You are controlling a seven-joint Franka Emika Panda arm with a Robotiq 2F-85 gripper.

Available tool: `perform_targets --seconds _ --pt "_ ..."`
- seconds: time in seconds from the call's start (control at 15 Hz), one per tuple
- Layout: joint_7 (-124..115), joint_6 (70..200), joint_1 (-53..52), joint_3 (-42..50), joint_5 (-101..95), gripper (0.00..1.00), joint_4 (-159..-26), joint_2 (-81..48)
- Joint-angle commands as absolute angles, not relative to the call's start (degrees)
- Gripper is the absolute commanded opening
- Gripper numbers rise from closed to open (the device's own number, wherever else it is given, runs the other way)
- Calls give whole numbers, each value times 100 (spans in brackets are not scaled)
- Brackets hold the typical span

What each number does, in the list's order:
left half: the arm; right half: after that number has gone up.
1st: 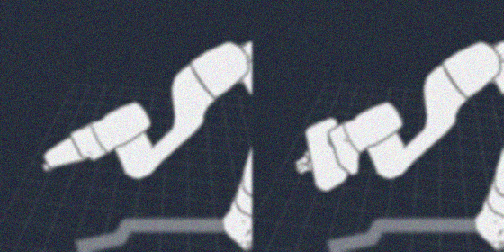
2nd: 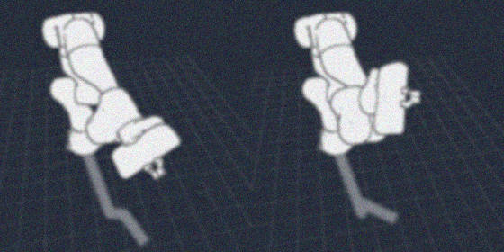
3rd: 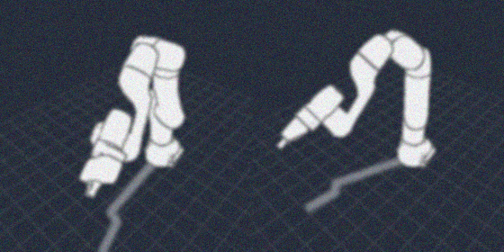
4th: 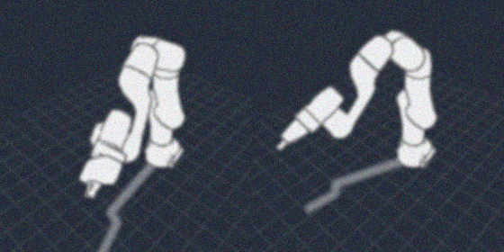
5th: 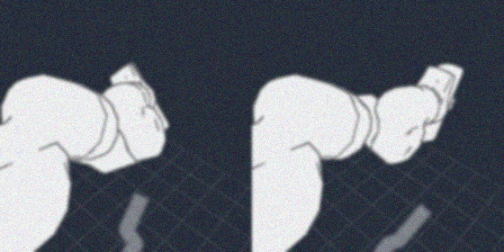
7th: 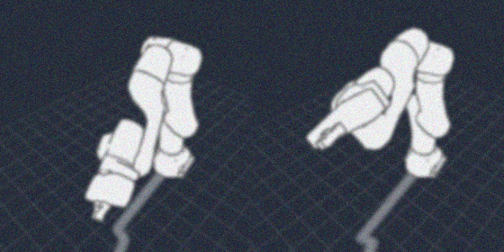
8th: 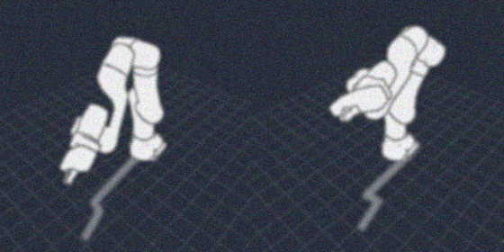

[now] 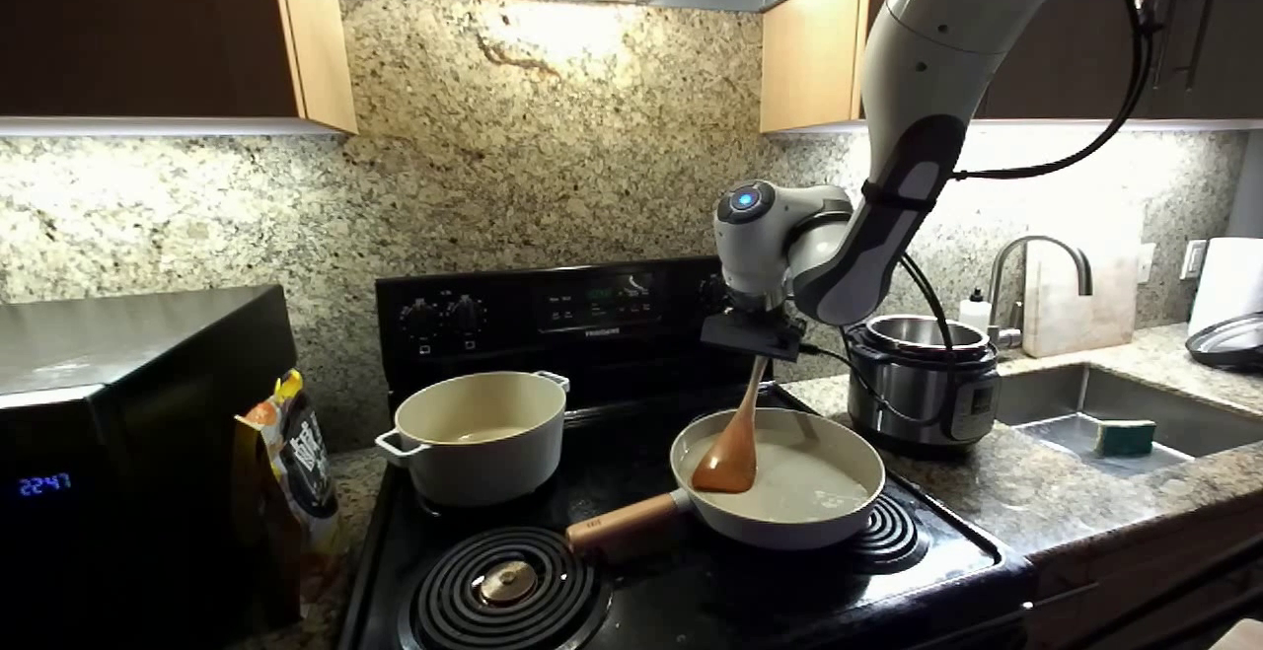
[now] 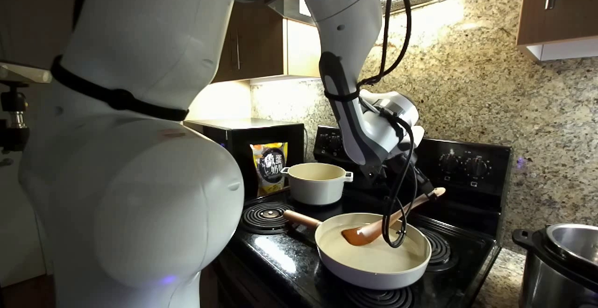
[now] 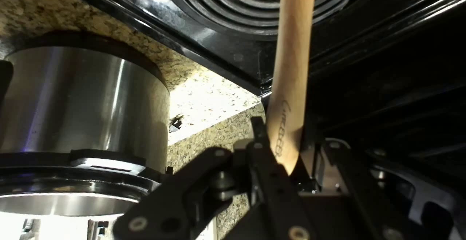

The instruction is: Use the spatula to stir the contents in the pan

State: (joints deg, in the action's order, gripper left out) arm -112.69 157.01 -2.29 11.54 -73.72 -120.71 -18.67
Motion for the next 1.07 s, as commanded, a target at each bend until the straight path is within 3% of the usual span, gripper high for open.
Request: perform_targets --seconds 0.0,1.0 --pt "-11126 15671 -111 1233 -7263 12 -11960 -1928" --pt "-11110 15786 58 1750 -7349 12 -12556 -1733"
